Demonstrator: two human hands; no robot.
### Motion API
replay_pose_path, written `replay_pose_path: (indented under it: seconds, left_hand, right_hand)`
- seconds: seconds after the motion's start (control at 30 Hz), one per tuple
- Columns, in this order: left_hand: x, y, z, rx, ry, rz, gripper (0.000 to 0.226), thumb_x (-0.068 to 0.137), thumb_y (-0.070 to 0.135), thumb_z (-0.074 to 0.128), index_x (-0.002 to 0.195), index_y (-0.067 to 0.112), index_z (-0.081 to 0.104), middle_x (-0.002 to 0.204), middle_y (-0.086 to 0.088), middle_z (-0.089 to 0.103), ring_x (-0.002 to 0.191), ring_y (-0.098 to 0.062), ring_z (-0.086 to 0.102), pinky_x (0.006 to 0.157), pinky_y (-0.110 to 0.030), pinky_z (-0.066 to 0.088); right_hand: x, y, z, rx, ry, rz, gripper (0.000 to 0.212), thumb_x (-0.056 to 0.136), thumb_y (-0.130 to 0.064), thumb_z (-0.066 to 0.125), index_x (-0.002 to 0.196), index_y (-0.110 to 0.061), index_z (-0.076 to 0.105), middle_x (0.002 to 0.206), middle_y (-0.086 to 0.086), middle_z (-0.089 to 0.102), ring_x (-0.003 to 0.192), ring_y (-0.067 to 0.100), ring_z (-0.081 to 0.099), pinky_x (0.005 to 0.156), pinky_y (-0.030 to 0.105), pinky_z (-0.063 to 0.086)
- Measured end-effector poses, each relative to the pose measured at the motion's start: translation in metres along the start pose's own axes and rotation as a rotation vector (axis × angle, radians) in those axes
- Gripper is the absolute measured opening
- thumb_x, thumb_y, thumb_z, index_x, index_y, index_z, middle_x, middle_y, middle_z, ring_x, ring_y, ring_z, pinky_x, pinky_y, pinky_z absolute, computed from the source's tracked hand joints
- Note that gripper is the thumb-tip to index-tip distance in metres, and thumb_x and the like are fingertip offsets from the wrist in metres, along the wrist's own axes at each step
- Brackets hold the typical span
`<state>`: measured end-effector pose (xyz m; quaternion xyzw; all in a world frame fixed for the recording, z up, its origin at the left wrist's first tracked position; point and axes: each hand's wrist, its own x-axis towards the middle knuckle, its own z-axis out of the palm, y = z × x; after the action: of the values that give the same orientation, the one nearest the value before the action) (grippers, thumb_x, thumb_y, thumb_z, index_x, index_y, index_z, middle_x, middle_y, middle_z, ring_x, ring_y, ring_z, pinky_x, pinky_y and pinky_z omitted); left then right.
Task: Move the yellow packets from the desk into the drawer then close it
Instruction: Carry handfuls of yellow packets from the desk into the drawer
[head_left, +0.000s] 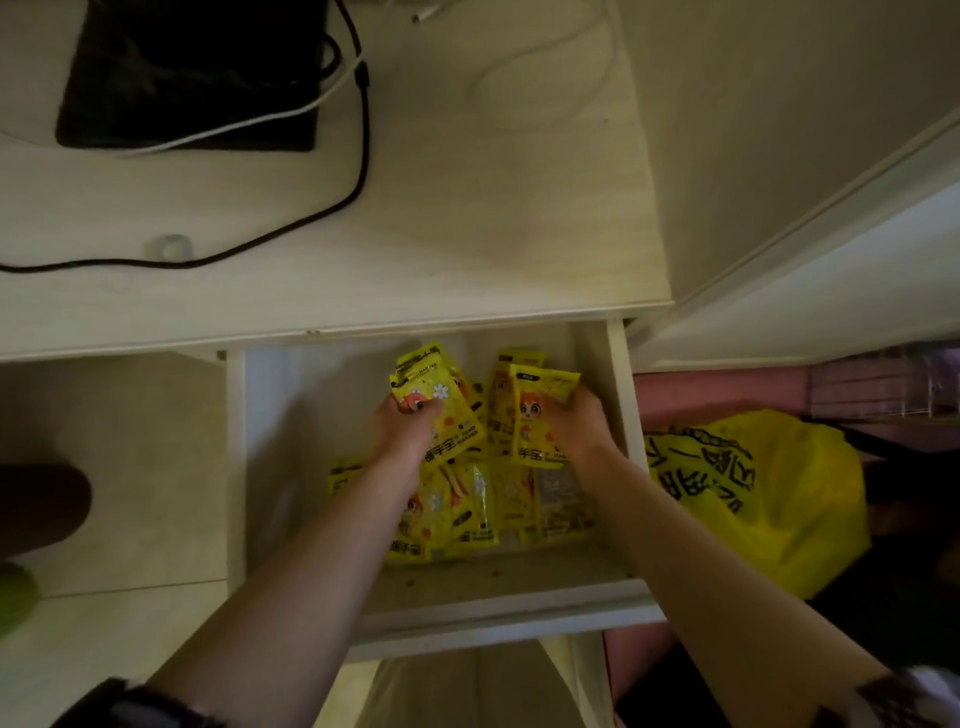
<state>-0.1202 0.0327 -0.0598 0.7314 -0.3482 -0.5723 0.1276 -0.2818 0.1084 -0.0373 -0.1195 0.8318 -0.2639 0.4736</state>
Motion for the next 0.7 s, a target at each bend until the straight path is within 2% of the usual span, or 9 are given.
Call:
replay_pose_path:
  seconds: [0.07,0.1,0.23,0.3,0.37,0.5,0.57,0.63,0.7]
  left_hand:
    - [0.003,-0.001,-0.001,0.048,-0.002,0.005,0.017,0.087,0.016,0.065,0.100,0.011,0.056,0.091,-0.006,0.059,0.065,-0.014,0.051,0.060,-0.025,0.039]
    - [0.003,-0.004,-0.003,0.089,-0.014,0.010,0.021,0.087,0.017,0.065,0.105,0.009,0.057,0.096,-0.009,0.060,0.069,-0.017,0.053,0.061,-0.026,0.040]
    - [-0.005,-0.014,-0.019,0.230,-0.045,0.061,0.043,0.087,0.017,0.068,0.126,0.006,0.057,0.124,-0.012,0.061,0.107,-0.026,0.058,0.086,-0.031,0.042]
    - [-0.014,-0.017,-0.029,0.276,-0.037,0.075,0.044,0.089,0.013,0.064,0.131,0.006,0.053,0.128,-0.011,0.060,0.115,-0.026,0.057,0.090,-0.029,0.041]
    - [-0.025,-0.019,-0.039,0.297,-0.024,0.089,0.041,0.089,0.012,0.060,0.130,0.007,0.055,0.123,-0.006,0.062,0.111,-0.022,0.058,0.090,-0.028,0.041]
    - [-0.051,-0.023,-0.059,0.335,0.013,0.145,0.033,0.088,0.010,0.059,0.121,0.009,0.061,0.107,-0.004,0.068,0.101,-0.020,0.063,0.092,-0.029,0.047]
    - [-0.068,-0.024,-0.068,0.361,0.014,0.175,0.030,0.089,0.009,0.058,0.119,0.009,0.062,0.103,-0.003,0.066,0.094,-0.020,0.063,0.089,-0.035,0.052]
    - [-0.083,-0.028,-0.077,0.385,0.021,0.210,0.028,0.089,0.009,0.058,0.116,0.010,0.064,0.105,-0.006,0.068,0.095,-0.024,0.065,0.087,-0.042,0.054]
    - [-0.099,-0.033,-0.086,0.387,0.029,0.238,0.026,0.088,0.010,0.058,0.113,0.010,0.065,0.104,-0.007,0.069,0.096,-0.025,0.066,0.086,-0.041,0.055]
  right_hand:
    - [0.003,0.005,-0.002,-0.035,0.008,0.010,0.026,0.096,-0.024,0.052,0.116,-0.011,0.061,0.106,0.009,0.068,0.102,0.029,0.064,0.083,0.037,0.052]
    - [0.001,0.008,-0.002,-0.086,0.002,0.016,0.025,0.096,-0.022,0.050,0.115,-0.010,0.062,0.104,0.008,0.067,0.102,0.029,0.064,0.081,0.034,0.050]
    - [-0.017,0.015,-0.005,-0.226,-0.012,0.015,0.027,0.097,-0.015,0.048,0.119,-0.003,0.057,0.117,0.016,0.063,0.111,0.035,0.059,0.085,0.032,0.045]
    - [-0.027,0.019,-0.007,-0.245,-0.008,0.051,0.034,0.096,-0.017,0.051,0.127,-0.003,0.050,0.123,0.016,0.060,0.114,0.035,0.057,0.088,0.034,0.044]
    - [-0.038,0.026,-0.010,-0.239,-0.012,0.098,0.038,0.095,-0.018,0.051,0.129,-0.002,0.043,0.125,0.017,0.057,0.107,0.034,0.058,0.081,0.033,0.044]
    - [-0.067,0.033,-0.017,-0.262,-0.050,0.067,0.033,0.096,-0.019,0.049,0.123,-0.003,0.043,0.107,0.014,0.058,0.080,0.023,0.056,0.061,0.029,0.043]
    - [-0.082,0.035,-0.021,-0.266,-0.058,0.037,0.030,0.094,-0.017,0.050,0.121,-0.005,0.044,0.103,0.010,0.059,0.073,0.018,0.055,0.051,0.025,0.041]
    - [-0.096,0.035,-0.024,-0.302,-0.074,-0.007,0.029,0.092,-0.016,0.051,0.119,-0.007,0.047,0.102,0.008,0.061,0.074,0.017,0.057,0.052,0.026,0.044]
    - [-0.111,0.033,-0.026,-0.333,-0.093,-0.058,0.028,0.092,-0.017,0.051,0.118,-0.007,0.048,0.099,0.006,0.061,0.072,0.014,0.056,0.051,0.025,0.042]
